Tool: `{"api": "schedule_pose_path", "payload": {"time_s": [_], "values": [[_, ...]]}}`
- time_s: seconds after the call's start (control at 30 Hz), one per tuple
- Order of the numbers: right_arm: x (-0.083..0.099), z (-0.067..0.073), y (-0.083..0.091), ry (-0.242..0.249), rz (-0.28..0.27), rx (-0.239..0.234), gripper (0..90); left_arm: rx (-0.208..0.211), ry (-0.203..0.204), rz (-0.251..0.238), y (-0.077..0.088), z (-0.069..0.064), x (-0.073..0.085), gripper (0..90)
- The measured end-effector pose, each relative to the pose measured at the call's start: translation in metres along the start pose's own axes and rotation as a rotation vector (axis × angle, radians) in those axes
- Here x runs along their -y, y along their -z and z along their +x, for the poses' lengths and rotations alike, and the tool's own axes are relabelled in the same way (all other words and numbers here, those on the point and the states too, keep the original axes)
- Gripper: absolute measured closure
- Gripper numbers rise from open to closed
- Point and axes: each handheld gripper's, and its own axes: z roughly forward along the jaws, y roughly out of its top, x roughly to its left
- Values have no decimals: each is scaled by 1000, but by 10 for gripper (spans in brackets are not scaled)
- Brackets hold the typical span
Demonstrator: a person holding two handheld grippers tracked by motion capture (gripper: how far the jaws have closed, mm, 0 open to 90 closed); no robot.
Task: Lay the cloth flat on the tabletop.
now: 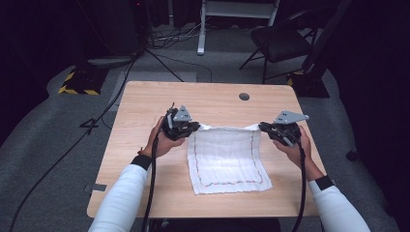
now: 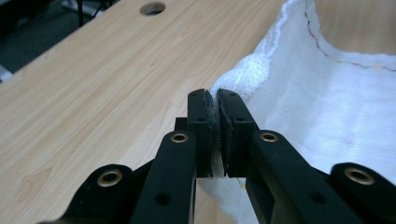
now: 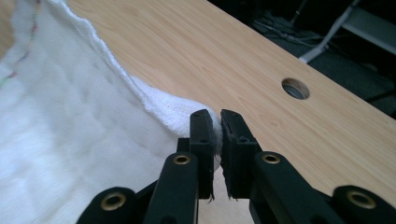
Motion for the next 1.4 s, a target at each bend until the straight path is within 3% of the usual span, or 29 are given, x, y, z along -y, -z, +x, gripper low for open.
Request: {"api": "schedule_pose_path", "payload": {"time_s": [0.1, 0.17, 0.37, 0.5, 0.6, 0.63, 0.73, 0.8, 0.83, 0.93, 1.0, 1.07, 1.13, 1.27, 1.4], "values": [[-1, -14, -26, -32, 38, 23, 840, -31, 23, 32, -20, 10, -1, 837], [-1, -16, -32, -35, 50, 30, 840, -70, 17, 54, -31, 15, -1, 836], [3, -25, -65, -55, 94, 71, 837, -115, 85, 77, -56, 32, 1, 821], [9, -31, -78, -85, 133, 132, 723, -152, 115, 92, -62, 32, 1, 613], [15, -35, -75, -109, 146, 115, 656, -162, 127, 130, -58, 27, 2, 361], [17, -36, -71, -114, 144, 111, 635, -166, 128, 129, -55, 24, 4, 278], [24, -38, -56, -143, 129, 114, 557, -148, 106, 110, -41, 14, 12, 248], [30, -34, -47, -157, 108, 74, 537, -127, 80, 105, -33, 4, 20, 217], [33, -29, -44, -138, 116, 66, 525, -107, 64, 109, -31, -2, 25, 219], [39, -12, -37, -72, 143, 14, 499, -134, -36, 160, -27, -24, 32, 222], [43, -1, -31, -57, 149, -26, 474, -96, -53, 153, -22, -35, 35, 227], [48, 11, -26, -28, 162, -59, 469, -56, -68, 150, -17, -48, 39, 227], [52, 23, -22, 18, 184, -82, 447, -13, -56, 129, -12, -60, 46, 226], [65, 39, -11, 28, 205, -125, 420, 56, -45, 146, -7, -74, 60, 225], [77, 49, -3, 60, 245, -123, 393, 58, -65, 196, -7, -83, 74, 225]]}}
